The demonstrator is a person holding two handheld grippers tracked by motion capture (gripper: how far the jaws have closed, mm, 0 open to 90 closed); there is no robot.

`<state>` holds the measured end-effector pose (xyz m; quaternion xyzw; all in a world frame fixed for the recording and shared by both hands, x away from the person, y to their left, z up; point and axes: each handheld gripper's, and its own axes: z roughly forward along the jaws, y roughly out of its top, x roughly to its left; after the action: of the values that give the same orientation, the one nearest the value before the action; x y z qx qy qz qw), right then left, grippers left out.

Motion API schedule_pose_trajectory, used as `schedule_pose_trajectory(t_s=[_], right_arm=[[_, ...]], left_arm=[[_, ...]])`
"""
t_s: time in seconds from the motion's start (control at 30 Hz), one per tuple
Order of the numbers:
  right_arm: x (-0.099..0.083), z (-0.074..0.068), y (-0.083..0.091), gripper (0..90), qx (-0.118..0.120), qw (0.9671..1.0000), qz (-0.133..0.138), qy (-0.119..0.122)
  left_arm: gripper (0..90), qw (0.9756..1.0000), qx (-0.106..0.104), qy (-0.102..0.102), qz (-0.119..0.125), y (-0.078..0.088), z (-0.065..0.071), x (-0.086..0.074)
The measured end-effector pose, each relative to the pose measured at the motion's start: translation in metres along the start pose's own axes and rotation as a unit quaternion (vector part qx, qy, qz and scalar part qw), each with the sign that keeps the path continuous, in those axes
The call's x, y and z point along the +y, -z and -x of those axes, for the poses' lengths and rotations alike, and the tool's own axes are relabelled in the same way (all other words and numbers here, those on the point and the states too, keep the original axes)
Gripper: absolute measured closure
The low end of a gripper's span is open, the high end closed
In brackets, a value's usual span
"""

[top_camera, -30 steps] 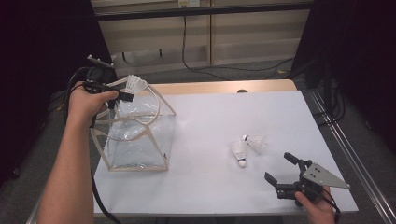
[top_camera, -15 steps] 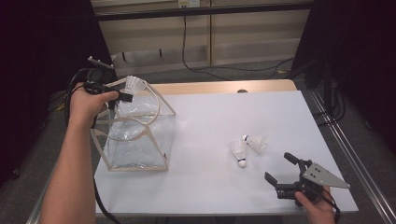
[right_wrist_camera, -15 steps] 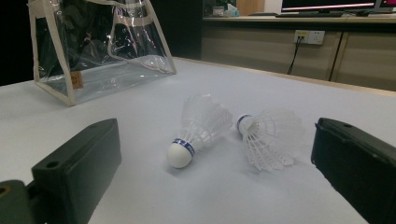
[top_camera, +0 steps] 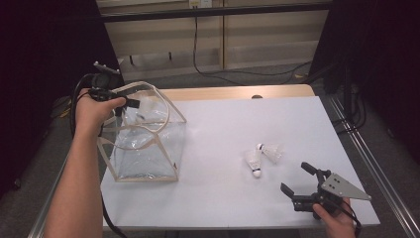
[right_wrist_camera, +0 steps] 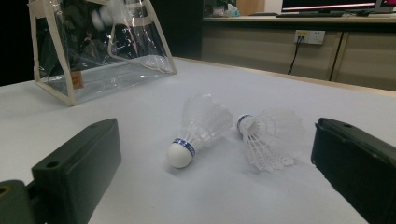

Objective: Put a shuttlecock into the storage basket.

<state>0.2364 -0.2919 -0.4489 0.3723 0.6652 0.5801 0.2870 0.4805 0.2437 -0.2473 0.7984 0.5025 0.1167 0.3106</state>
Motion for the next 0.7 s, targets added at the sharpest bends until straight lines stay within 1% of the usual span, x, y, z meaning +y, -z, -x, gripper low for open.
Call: schedule_pose_trajectory(t_s=[0.1,0.23,0.33,0.4,0.47,0.57,0.63,0.67,0.7], right_arm=[[0.000,0.000,0.000,1.5,0.000,1.0000,0.000,0.001],[0.000,0.000,0.000,1.5,0.000,1.0000,0.000,0.001],[0.000,0.000,0.000,1.5,0.000,1.0000,0.000,0.001],[0.000,0.000,0.000,1.5,0.000,1.0000,0.000,0.002],[0.000,0.000,0.000,1.5,0.000,1.0000,-0.001,0.001],[0.000,0.000,0.000,1.4,0.000,1.0000,0.000,0.001],[0.000,0.000,0.000,1.5,0.000,1.0000,0.000,0.000],[0.000,0.000,0.000,1.4,0.000,1.0000,0.000,0.001],[0.000,0.000,0.000,1.5,0.000,1.0000,0.000,0.002]], left_arm=[[59.5,1.0000,-0.005,-0.002,0.001,0.001,0.001,0.000],[57.7,1.0000,-0.007,-0.002,0.002,0.002,0.002,0.000],[55.8,0.9998,-0.019,0.001,0.006,0.004,0.005,0.000],[54.2,0.9998,-0.021,-0.001,0.005,0.005,0.006,0.000],[53.7,0.9996,-0.028,-0.006,0.002,0.007,0.008,0.000],[50.3,0.9991,-0.040,-0.005,0.011,0.009,0.013,0.001],[48.7,0.9986,-0.050,-0.013,0.005,0.010,0.017,0.001],[47.7,0.9985,-0.050,-0.020,0.005,0.011,0.019,0.001],[47.3,0.9982,-0.057,-0.019,0.005,0.012,0.021,0.001]])
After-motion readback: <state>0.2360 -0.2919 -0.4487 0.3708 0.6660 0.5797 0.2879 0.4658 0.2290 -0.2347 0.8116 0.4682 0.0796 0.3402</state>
